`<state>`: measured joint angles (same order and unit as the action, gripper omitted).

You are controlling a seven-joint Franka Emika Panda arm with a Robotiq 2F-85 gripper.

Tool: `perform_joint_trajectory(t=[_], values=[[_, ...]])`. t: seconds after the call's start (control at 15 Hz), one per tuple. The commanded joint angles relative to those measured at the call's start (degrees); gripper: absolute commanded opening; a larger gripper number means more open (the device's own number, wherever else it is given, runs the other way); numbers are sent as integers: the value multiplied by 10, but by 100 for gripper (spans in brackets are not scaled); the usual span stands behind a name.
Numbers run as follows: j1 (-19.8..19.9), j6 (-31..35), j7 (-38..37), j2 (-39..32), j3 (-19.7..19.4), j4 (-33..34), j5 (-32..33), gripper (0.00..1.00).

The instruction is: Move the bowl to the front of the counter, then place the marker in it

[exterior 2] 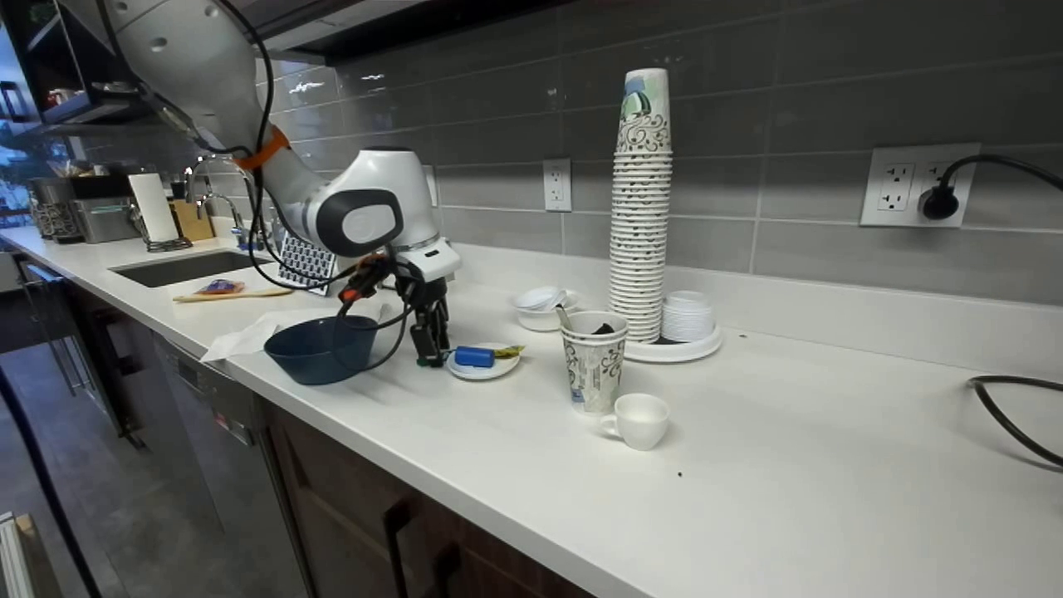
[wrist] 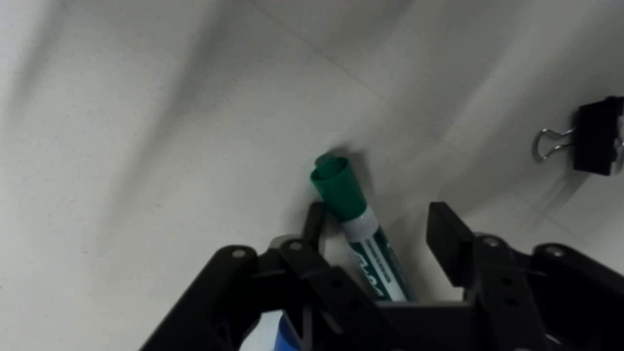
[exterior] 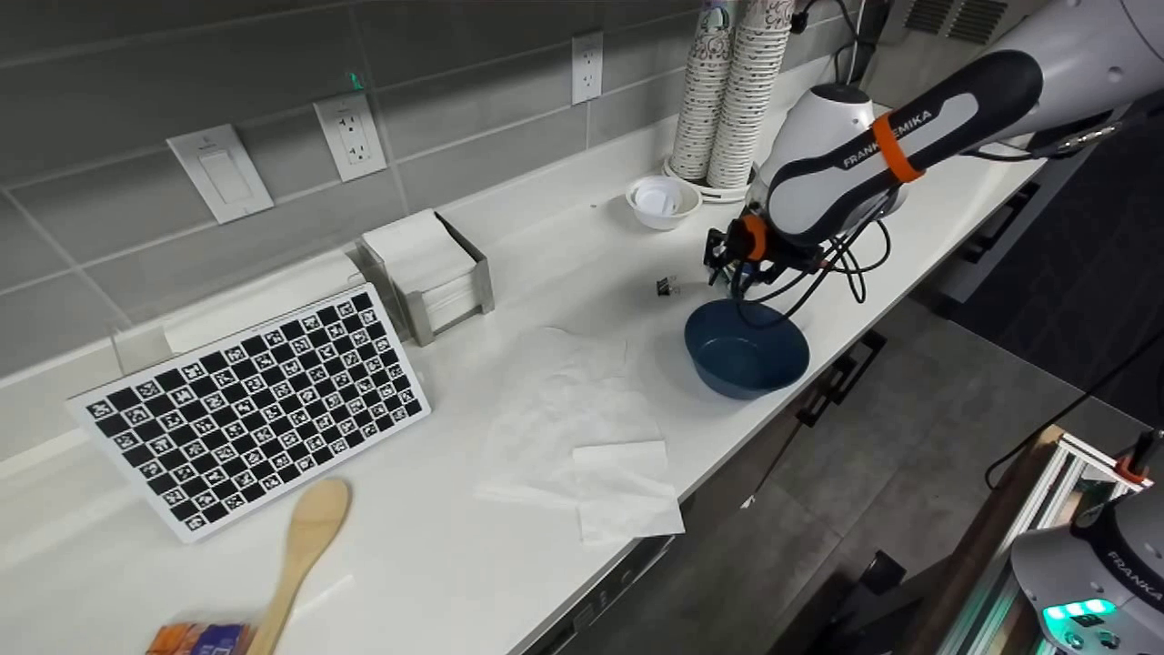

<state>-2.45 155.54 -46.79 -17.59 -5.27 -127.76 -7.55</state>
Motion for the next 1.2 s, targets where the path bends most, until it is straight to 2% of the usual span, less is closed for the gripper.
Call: perform_joint_trajectory(t=[0.0, 0.27, 0.4, 0.8, 1.0, 1.13], values=[[-18, 16, -24, -10, -19, 2, 21, 27], [-27, 12, -22, 1, -22, 0, 35, 2], [-31, 12, -21, 7, -20, -2, 41, 6], [-44, 18, -9, 31, -3, -7, 31, 5], [-43, 34, -11, 71, -1, -23, 29, 5], [-39, 13, -15, 111, -9, -36, 42, 5]])
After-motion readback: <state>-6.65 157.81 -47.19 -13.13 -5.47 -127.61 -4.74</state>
